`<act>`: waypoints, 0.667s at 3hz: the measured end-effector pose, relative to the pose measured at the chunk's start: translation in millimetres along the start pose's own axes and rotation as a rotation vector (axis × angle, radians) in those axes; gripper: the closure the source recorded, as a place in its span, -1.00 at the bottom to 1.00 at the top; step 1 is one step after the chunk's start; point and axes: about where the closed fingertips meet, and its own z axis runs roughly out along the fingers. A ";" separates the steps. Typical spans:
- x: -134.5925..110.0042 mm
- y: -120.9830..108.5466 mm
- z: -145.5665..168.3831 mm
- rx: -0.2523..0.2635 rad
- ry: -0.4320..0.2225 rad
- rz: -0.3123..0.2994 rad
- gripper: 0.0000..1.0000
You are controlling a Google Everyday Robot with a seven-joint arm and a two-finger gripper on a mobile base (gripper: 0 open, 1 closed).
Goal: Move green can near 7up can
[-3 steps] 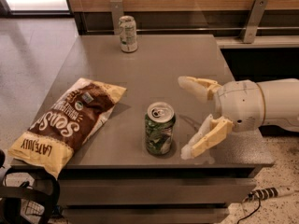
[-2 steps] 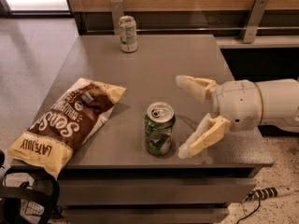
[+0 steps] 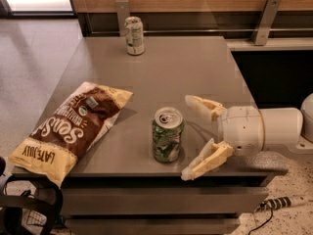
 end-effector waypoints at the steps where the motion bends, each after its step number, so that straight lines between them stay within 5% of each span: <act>1: 8.0 0.7 12.9 0.001 -0.044 -0.004 -1.00; 2: 2.4 0.0 36.5 -0.019 -0.092 -0.005 -1.00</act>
Offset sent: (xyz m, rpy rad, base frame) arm 0.0116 0.0569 -0.0106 0.1456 -0.0155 0.0390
